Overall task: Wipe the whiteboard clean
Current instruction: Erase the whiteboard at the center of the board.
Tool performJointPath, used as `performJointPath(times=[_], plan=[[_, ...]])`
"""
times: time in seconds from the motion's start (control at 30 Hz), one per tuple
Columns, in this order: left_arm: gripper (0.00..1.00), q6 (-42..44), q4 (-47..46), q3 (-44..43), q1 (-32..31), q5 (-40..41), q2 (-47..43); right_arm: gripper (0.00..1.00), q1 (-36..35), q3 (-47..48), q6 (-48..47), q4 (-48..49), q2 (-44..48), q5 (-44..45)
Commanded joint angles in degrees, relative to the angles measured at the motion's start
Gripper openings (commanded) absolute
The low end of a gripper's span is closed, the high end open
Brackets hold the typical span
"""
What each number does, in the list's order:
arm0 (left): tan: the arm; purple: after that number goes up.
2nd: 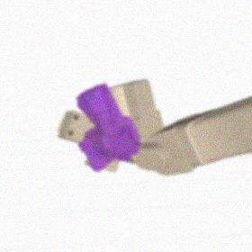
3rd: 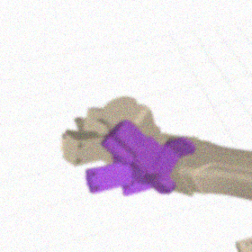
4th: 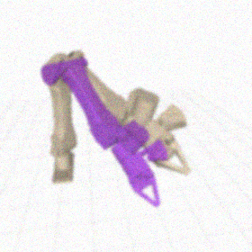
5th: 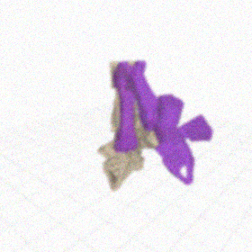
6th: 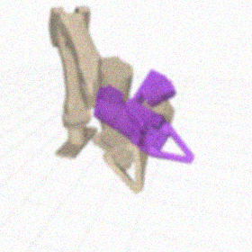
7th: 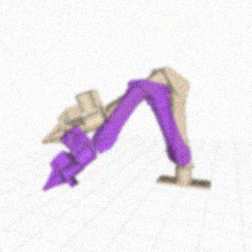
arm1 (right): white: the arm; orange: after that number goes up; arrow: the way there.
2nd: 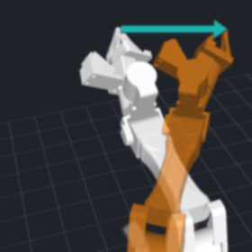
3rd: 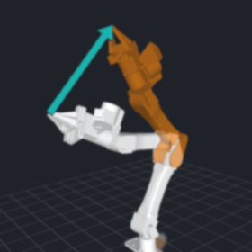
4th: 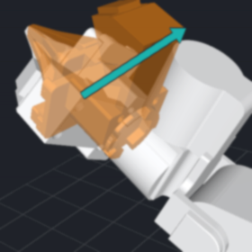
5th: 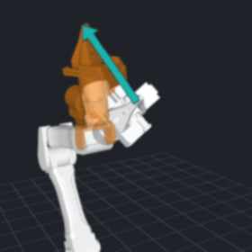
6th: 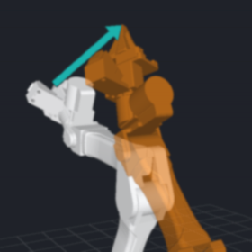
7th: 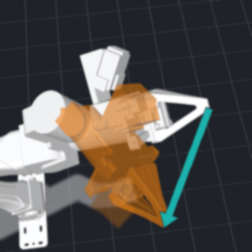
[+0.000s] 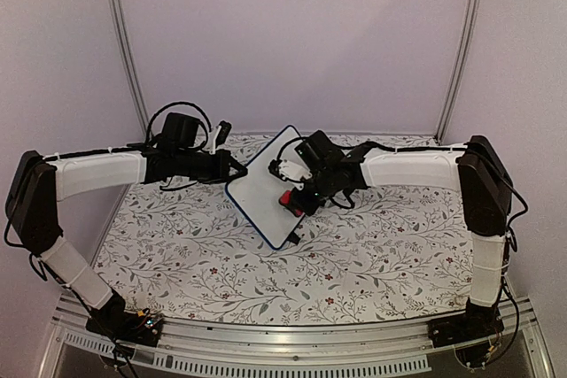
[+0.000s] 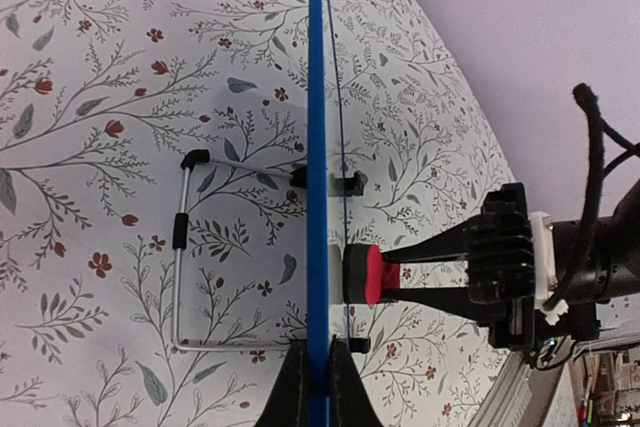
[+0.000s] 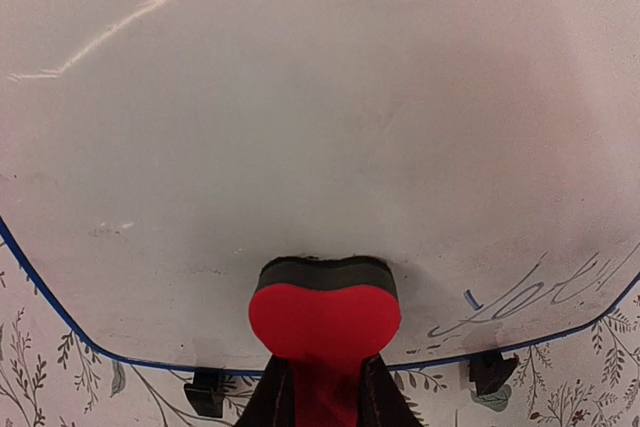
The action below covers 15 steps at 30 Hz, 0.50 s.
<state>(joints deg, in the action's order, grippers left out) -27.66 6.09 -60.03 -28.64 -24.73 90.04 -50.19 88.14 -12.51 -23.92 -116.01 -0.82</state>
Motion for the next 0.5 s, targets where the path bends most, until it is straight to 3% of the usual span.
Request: performJointPath(times=[0.0, 0.47], plan=[[0.0, 2.1, -0.3, -0.1, -0.4, -0.8, 1.1, 0.03, 0.4, -3.2, -0.1, 0.2, -1.7, -2.9], [0.0, 1.9, -0.3, -0.1, -0.4, -1.4, 1.2, 0.03, 0.3, -8.4, 0.6, 0.5, 0.1, -4.4]])
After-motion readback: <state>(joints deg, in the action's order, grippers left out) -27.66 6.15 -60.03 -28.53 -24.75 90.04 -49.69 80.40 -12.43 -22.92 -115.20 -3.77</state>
